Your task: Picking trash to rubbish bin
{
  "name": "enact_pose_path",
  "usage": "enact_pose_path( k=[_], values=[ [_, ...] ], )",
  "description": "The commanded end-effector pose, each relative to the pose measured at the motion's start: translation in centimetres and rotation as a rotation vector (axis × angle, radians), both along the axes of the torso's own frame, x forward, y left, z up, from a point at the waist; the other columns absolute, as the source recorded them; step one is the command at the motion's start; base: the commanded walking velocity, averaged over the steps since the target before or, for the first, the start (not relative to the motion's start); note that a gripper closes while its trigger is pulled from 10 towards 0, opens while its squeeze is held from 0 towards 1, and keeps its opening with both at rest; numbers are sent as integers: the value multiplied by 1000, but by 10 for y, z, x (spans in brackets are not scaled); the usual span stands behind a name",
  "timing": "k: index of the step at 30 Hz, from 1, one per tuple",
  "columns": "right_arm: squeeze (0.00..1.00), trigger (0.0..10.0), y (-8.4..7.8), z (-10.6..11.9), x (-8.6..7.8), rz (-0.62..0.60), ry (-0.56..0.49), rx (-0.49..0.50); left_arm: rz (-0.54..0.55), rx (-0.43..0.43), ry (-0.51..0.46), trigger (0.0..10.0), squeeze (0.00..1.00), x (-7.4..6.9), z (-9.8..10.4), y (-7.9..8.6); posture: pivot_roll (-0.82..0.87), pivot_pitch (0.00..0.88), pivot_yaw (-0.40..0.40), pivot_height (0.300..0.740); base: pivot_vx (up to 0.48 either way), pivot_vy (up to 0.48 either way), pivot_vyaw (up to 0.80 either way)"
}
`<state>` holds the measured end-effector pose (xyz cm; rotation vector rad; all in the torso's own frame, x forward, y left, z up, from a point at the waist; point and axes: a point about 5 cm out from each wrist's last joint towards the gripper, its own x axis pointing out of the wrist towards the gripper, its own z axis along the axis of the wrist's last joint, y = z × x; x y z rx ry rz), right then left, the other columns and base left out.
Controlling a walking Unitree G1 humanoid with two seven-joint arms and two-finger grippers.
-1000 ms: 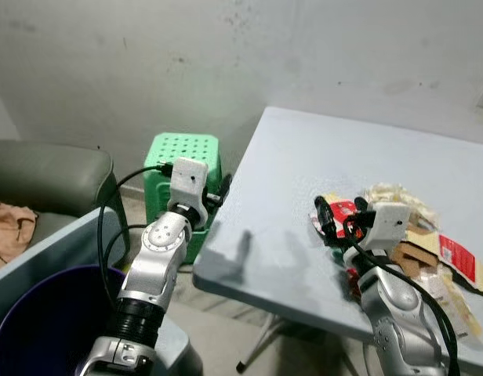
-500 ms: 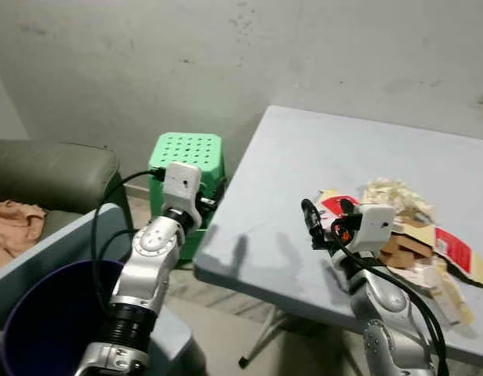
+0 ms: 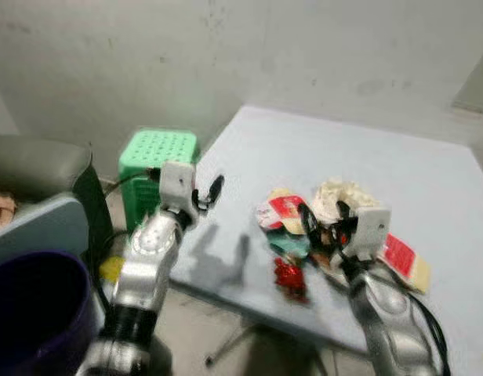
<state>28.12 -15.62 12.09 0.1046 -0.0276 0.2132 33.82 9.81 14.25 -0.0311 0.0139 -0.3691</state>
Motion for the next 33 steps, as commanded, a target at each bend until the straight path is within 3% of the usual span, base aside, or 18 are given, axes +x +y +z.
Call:
enact_pose_path(
  k=[1,15,18,33],
  values=[
    [0,10000,2,6,1,11,-18,-6,12,21,2,10000,0,1,2,5,-58,0,-42,740,0,0,0],
    [0,10000,-3,5,-8,166,-12,-241,-21,19,31,10000,0,-5,-3,1,-75,0,-45,740,0,0,0],
    [0,10000,-2,2,-6,156,-13,-326,-55,5,38,10000,0,-10,-4,0,-69,0,-52,740,0,0,0],
    [0,10000,8,-12,12,174,37,-505,-101,26,58,10000,0,-27,-11,-3,-34,0,-84,740,0,0,0]
  ],
)
